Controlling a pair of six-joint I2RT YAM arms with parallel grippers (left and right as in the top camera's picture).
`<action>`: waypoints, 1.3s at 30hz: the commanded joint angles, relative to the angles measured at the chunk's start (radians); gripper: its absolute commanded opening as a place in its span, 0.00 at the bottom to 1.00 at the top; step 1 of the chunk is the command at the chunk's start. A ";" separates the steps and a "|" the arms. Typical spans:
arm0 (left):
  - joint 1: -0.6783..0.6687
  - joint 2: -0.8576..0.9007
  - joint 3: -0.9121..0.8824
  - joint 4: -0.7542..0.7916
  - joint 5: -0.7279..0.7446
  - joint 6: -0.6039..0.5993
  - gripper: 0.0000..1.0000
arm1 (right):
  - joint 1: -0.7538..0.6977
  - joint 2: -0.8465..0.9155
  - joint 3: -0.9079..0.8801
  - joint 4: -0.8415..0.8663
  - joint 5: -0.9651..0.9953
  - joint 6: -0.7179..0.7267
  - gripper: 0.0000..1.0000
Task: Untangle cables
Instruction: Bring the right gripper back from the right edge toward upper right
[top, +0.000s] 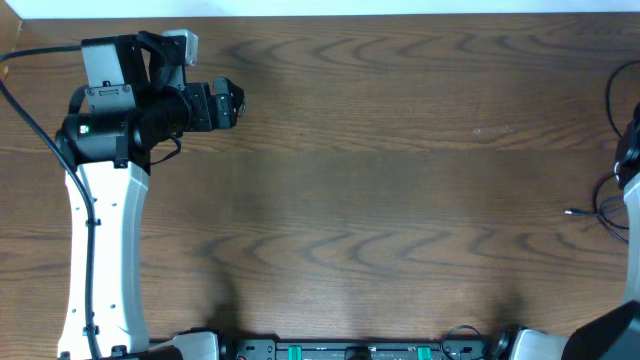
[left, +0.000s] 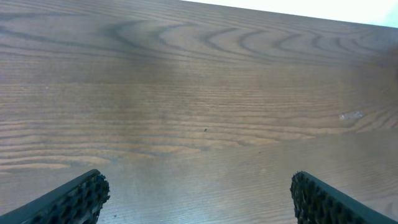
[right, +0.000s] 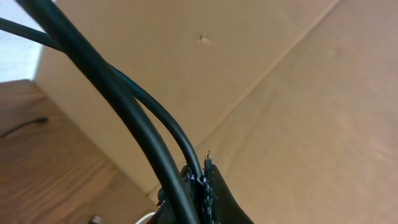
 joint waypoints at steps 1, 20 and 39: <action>0.004 0.004 0.013 -0.008 -0.004 -0.005 0.93 | -0.053 0.059 0.015 0.037 -0.092 0.048 0.01; 0.004 0.004 0.013 -0.037 -0.006 -0.013 0.93 | -0.195 0.373 0.015 -0.039 -0.181 0.273 0.99; 0.004 0.006 0.007 -0.051 -0.006 -0.012 0.93 | -0.140 0.229 0.015 -0.388 -1.215 0.446 0.99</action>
